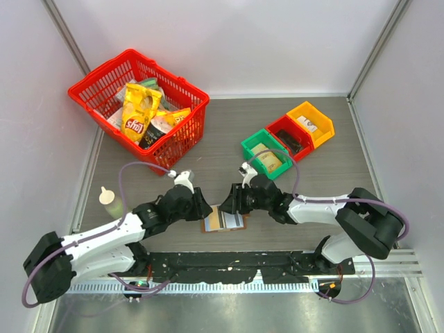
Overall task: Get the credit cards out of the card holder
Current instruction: Remove the credit card from the card holder.
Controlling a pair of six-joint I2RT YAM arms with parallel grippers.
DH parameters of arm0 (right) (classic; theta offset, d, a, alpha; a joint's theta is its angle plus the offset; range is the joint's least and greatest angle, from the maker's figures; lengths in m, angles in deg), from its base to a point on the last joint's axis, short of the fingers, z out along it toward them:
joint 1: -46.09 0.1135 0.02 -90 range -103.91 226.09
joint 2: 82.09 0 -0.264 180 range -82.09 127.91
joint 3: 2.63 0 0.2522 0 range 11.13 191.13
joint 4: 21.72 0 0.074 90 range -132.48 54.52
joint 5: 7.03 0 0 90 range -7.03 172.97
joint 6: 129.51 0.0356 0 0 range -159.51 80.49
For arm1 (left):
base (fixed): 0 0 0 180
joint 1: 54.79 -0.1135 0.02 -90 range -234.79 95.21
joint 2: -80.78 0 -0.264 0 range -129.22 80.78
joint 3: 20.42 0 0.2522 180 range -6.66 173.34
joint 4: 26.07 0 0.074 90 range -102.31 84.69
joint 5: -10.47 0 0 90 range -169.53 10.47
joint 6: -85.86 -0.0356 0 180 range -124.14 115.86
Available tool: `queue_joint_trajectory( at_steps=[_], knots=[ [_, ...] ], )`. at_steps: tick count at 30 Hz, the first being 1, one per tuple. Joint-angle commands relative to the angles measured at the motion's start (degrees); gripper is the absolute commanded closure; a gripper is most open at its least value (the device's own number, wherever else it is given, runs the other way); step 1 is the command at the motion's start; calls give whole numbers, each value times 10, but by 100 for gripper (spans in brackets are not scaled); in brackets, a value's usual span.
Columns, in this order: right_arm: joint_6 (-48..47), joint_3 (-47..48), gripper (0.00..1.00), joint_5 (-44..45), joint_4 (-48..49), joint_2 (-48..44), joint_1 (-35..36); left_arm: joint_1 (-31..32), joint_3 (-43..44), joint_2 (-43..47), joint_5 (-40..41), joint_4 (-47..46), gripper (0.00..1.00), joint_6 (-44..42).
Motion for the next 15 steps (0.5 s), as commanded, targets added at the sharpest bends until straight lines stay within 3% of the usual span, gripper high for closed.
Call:
queue_joint_trajectory(
  at_steps=[1, 15],
  knots=[
    [53, -34, 53, -38, 112, -3, -6, 3, 18, -63, -66, -83, 63, 6],
    [90, -68, 57, -55, 198, 72, -12, 3, -31, -113, -7, -72, 81, 35]
  ],
)
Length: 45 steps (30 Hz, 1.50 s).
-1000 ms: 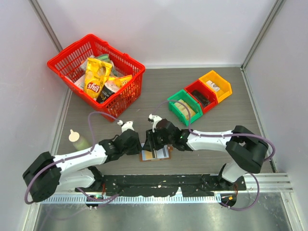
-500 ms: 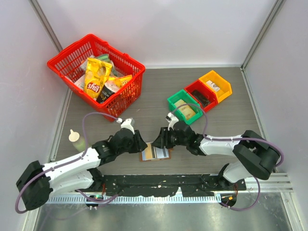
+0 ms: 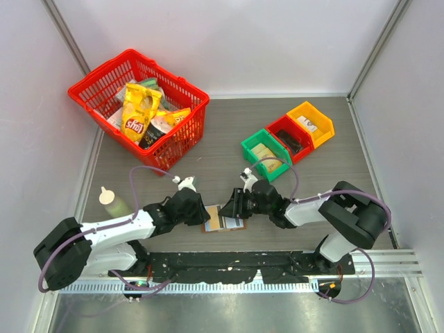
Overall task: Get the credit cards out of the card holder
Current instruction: Remove the credit card from the card holder.
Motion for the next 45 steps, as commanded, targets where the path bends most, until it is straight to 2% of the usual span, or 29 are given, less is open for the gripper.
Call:
queue_joint_trajectory(
  at_steps=[1, 9, 19, 22, 28, 36, 45],
  knots=[
    [11, -5, 57, -4, 47, 9, -2, 3, -13, -7, 21, -15, 84, 9],
    [12, 4, 58, -18, 44, 34, -2, 3, -13, -32, 17, -19, 92, 13],
    [54, -14, 67, -66, 183, 81, -2, 3, -11, -38, 22, -13, 94, 14],
    [65, -15, 67, -72, 207, 101, -2, 3, -10, -40, 22, -12, 100, 13],
    [99, -8, 68, -98, 295, 141, -1, 3, -4, -51, 14, -13, 100, 9],
    [101, -5, 69, -117, 314, 156, 0, 3, -1, -55, 25, 4, 100, 5],
    [113, -42, 79, -148, 353, 150, -43, 2, 8, -52, 53, 52, 100, 4]
  ],
)
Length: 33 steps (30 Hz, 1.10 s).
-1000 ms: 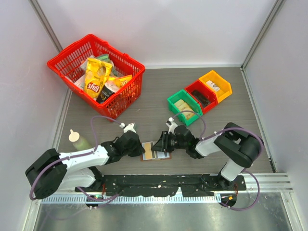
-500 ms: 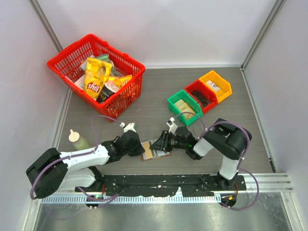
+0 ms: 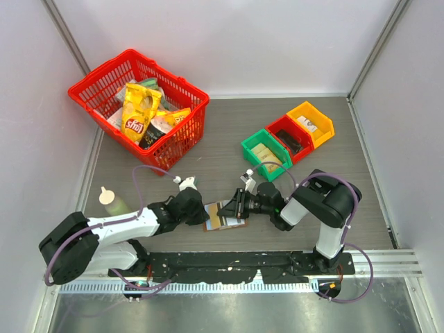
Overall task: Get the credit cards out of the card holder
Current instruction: Remove the credit card from the card holder.
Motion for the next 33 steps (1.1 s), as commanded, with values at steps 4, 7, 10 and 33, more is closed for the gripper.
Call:
queue_joint_trajectory(
  at_steps=[4, 7, 10, 33],
  knots=[
    [11, -17, 81, -51, 77, -5, -18, 2, 6, -16, 34, 62, 100, -10],
    [10, -22, 81, -56, 76, -4, -23, 2, 7, -15, 34, 63, 100, -10],
    [9, -29, 81, -57, 78, -4, -30, 2, 6, -9, 33, 63, 100, -10],
    [-24, -11, 94, -48, -1, 2, -39, 2, 37, 19, -38, -26, 89, -26]
  ],
)
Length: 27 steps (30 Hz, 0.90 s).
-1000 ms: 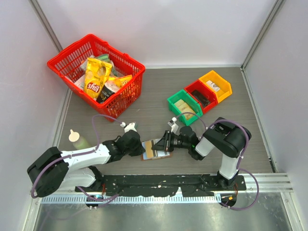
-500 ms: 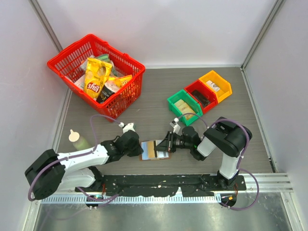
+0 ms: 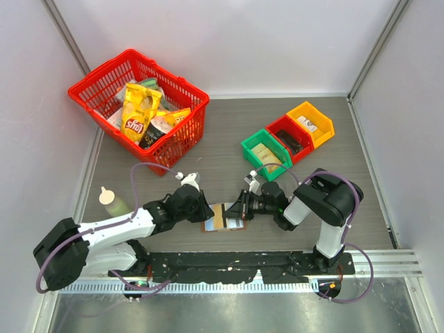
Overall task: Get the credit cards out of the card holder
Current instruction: Remove the credit card from the card holder.
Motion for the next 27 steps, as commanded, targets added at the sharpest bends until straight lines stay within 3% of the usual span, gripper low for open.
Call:
queue_joint_trajectory(
  at_steps=[1, 4, 12, 20, 27],
  knots=[
    [-21, 17, 94, -1, -1, 1, -1, 1, 20, -49, 5, -38, 92, -10],
    [-26, 18, 94, 2, -15, -5, -2, 1, 16, -82, 25, -27, 100, -2],
    [-72, 22, 94, 19, -119, -55, -5, -1, -6, -122, 44, -6, 100, 8],
    [-143, 19, 94, 35, -254, -127, -39, -14, -15, -107, 51, 14, 100, 6],
    [-199, 33, 99, 76, -421, -252, -59, -15, 0, -79, 59, 27, 100, -12]
  ],
)
